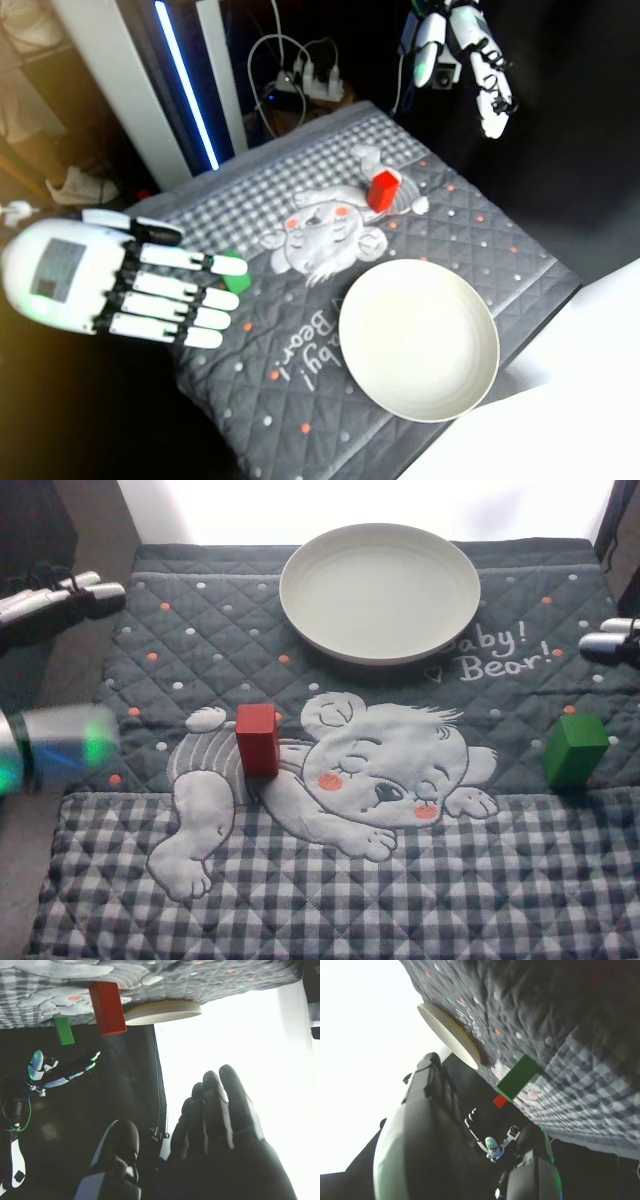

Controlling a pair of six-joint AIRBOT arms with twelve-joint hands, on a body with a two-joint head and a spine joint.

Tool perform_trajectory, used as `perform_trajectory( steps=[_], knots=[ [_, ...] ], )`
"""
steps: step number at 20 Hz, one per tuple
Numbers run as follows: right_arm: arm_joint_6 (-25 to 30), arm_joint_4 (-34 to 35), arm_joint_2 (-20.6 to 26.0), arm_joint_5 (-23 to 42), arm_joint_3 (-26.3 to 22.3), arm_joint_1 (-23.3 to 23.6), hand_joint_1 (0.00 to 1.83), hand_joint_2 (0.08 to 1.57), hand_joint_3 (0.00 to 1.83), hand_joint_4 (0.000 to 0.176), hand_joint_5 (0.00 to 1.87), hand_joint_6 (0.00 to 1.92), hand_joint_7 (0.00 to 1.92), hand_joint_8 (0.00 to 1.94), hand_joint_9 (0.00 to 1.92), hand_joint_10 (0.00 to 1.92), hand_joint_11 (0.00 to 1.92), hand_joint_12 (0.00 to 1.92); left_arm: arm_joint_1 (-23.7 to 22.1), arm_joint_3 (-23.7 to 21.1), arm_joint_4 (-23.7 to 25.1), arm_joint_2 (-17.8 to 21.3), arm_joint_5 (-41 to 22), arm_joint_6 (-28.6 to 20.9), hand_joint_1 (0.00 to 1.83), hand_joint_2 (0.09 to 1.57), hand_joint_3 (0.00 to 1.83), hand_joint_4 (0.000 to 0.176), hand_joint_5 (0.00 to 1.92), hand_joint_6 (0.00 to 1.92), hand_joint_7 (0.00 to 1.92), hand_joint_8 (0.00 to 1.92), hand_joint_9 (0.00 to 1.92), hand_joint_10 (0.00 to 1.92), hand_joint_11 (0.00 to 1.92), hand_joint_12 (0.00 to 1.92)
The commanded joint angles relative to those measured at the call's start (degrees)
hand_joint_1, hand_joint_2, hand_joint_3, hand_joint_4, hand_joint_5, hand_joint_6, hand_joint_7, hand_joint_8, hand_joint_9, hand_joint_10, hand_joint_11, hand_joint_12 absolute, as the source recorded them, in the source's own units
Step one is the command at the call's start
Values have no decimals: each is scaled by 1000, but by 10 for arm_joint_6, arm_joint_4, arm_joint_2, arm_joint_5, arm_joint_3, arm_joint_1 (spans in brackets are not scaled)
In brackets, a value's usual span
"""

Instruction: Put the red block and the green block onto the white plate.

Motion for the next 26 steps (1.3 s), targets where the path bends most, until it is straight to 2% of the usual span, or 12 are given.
perform_trajectory(
  steps=[1,3,5,6,10,15,16,19,23,24,25,26],
  knots=[
    [1,18,-2,64,5,5,706,1073,0,110,200,0,144,0,312,14,198,654,-10,5,-5,-5,-57,-4,769,1007,6,0,221,7,59,4,53,12,0,479],
    [8,8,-20,65,15,5,685,1040,0,106,171,0,117,0,266,0,147,630,-35,20,10,-27,-26,-4,768,985,0,0,245,3,78,3,74,8,0,555],
    [20,4,-31,69,27,5,773,982,0,170,82,0,33,0,180,0,64,623,-66,37,36,-51,7,-12,835,949,0,2,230,0,87,1,89,7,0,638],
    [24,1,-34,71,31,5,798,957,0,175,63,0,21,1,145,0,17,647,-78,41,48,-58,18,-14,854,937,0,31,213,0,77,2,86,4,0,605],
    [24,-7,-39,77,37,6,844,906,0,176,73,1,30,1,133,6,0,748,-125,69,97,-98,73,-31,935,921,0,65,184,1,36,3,31,2,0,332],
    [32,-4,-56,77,57,6,820,923,1,131,131,5,89,5,151,3,0,757,-176,102,151,-141,130,-49,925,821,0,112,193,0,83,1,126,4,0,543],
    [37,-4,-61,77,63,6,874,918,0,132,149,4,105,5,148,1,0,725,-183,106,156,-147,135,-50,933,818,0,97,188,0,94,1,143,1,0,615],
    [45,-4,-71,77,75,7,806,926,1,175,114,1,75,1,99,0,0,575,-195,114,166,-156,145,-52,868,836,0,73,164,0,106,0,174,0,0,775],
    [51,-3,-75,77,80,9,826,927,1,130,161,3,159,4,136,2,0,529,-199,122,166,-165,147,-54,907,832,0,77,158,2,81,1,140,2,0,772],
    [52,-4,-75,77,81,13,837,910,0,152,173,7,163,4,149,7,0,532,-199,122,167,-166,147,-54,936,828,0,71,167,2,86,1,136,0,0,737],
    [53,-12,-75,74,82,28,843,897,0,135,188,2,183,2,186,5,0,610,-200,122,167,-166,147,-55,915,821,0,84,165,1,89,2,137,1,0,733],
    [53,-42,-76,55,82,66,787,861,0,170,153,0,161,8,166,5,0,559,-199,121,167,-161,141,-62,909,822,0,77,145,0,93,1,129,5,0,683]
  ],
)
